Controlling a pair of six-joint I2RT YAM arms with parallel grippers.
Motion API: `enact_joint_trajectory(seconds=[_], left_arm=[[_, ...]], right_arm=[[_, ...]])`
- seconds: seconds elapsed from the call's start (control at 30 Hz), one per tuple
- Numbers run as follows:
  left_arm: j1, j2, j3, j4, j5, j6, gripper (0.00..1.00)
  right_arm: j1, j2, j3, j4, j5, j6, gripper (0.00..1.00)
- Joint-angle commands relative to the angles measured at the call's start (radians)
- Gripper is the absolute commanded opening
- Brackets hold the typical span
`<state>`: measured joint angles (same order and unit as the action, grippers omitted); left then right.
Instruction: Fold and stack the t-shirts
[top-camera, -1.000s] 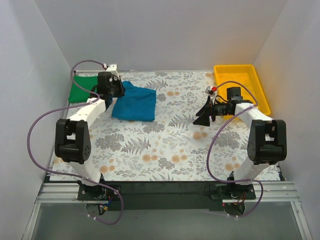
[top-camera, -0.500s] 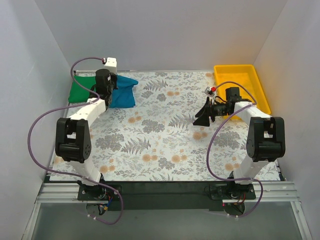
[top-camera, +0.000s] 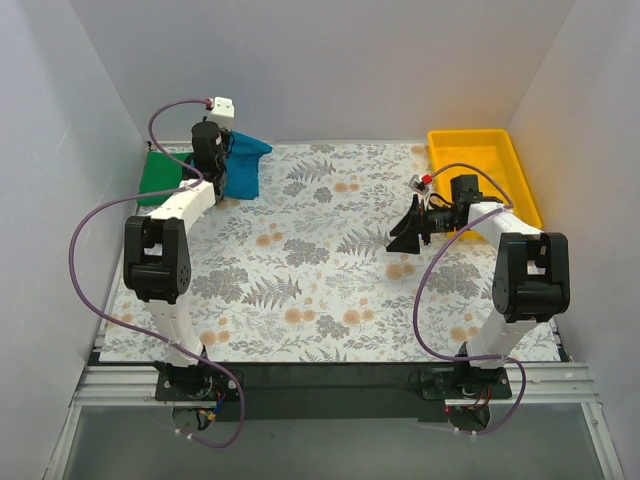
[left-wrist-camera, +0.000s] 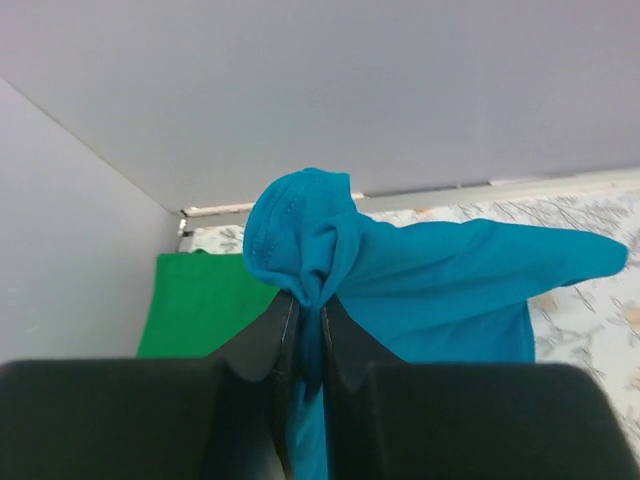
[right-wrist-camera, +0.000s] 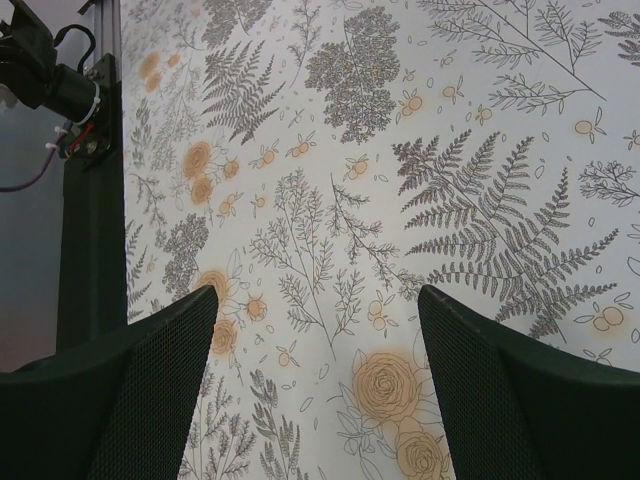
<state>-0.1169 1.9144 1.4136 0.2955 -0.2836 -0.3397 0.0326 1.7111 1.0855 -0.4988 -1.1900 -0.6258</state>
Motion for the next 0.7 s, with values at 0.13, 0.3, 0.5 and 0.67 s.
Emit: enact_joint_trajectory(seconds=[0.13, 0.3, 0.5, 0.67], left_arm=[[0.029, 0.001, 0.073, 0.119, -0.115, 0.056, 0.00], [0.036, -0.009, 0.056, 0.137, -0.121, 0.074, 0.00], [0.054, -0.014, 0.054, 0.125, -0.101, 0.053, 0.00], [0.054, -0.024, 0.058, 0.096, -0.066, 0.030, 0.00]], right_arm=[[-0.005, 0.028, 0.051, -0.043, -0.039, -0.037, 0.87], [-0.005, 0.036, 0.056, -0.049, -0.040, -0.045, 0.86], [-0.005, 0.039, 0.059, -0.055, -0.037, -0.049, 0.86], [-0.003, 0.041, 0.059, -0.058, -0.037, -0.052, 0.86]])
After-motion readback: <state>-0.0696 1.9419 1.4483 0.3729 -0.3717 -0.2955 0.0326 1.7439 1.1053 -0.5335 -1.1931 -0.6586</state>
